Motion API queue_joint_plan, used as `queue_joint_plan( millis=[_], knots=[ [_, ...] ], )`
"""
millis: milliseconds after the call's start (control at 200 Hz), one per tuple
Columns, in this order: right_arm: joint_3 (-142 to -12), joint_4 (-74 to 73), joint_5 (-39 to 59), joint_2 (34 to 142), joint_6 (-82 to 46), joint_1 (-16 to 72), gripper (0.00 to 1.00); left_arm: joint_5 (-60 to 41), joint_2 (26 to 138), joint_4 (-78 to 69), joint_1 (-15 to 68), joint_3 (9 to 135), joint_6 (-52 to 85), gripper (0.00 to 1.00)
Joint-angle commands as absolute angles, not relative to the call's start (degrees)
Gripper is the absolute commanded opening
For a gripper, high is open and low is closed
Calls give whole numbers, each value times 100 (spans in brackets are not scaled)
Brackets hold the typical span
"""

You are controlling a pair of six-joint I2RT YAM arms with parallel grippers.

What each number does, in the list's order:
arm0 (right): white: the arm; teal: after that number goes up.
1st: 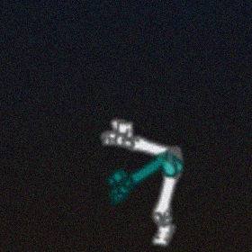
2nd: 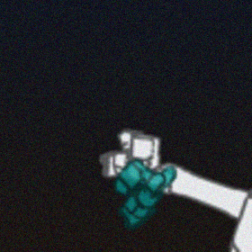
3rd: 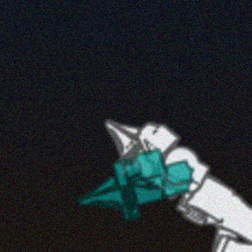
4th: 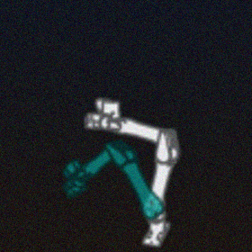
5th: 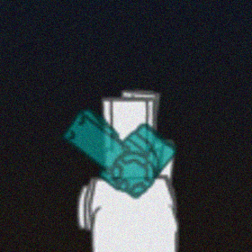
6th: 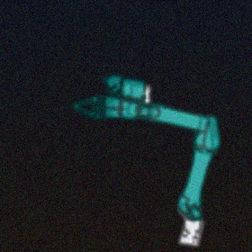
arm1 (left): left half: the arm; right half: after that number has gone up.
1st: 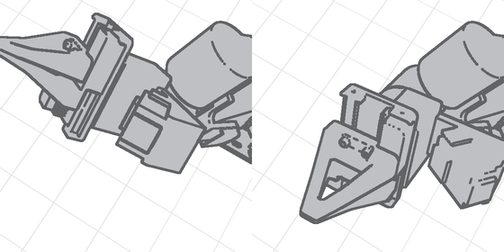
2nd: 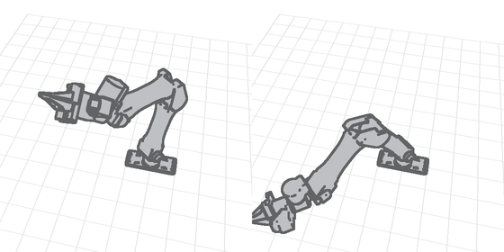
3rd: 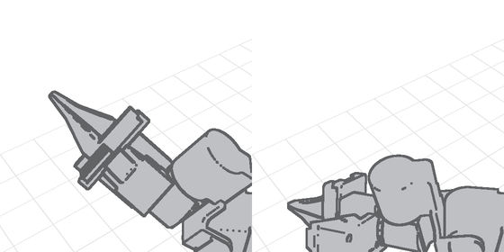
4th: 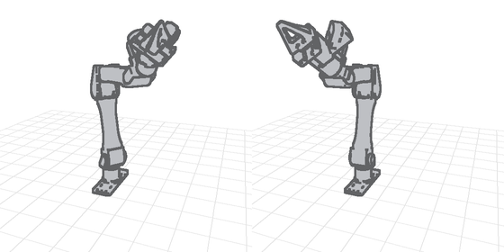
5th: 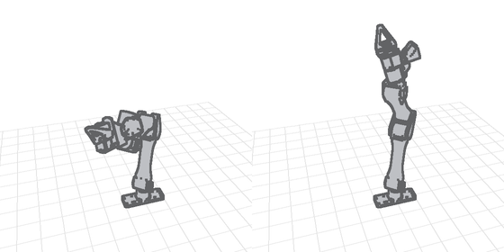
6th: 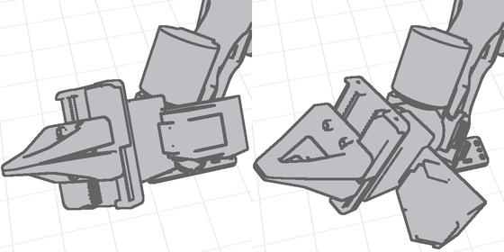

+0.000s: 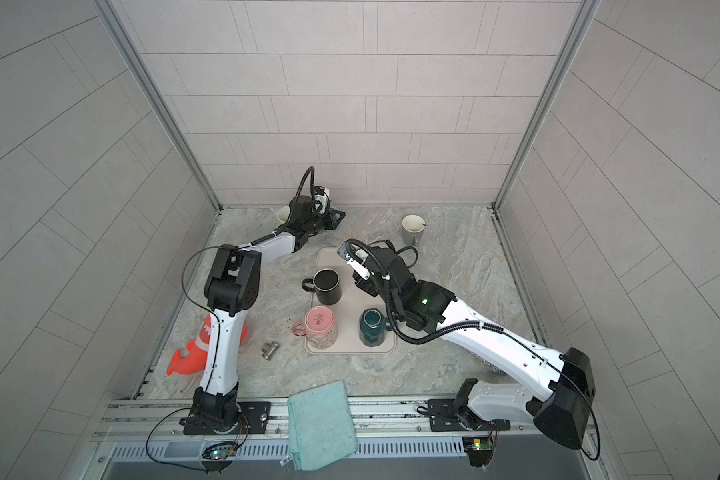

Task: Turn the mug right side up
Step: 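Lower the blue butterfly mug upright onto the table beside the light green mug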

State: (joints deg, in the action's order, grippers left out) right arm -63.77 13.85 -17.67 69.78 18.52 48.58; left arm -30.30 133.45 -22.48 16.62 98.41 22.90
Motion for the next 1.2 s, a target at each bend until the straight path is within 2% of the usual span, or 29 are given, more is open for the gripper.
queue_joint_plan(
  millis=[0,1191],
  knots=[
    [-6525,1288,-1725,7004,1738,4831,50,-3032,13374,-3605,1646,10085,2127,0],
    [-6415,1182,-1666,7093,1503,4810,51,-2813,13756,-4174,1652,9530,1626,0]
  ],
)
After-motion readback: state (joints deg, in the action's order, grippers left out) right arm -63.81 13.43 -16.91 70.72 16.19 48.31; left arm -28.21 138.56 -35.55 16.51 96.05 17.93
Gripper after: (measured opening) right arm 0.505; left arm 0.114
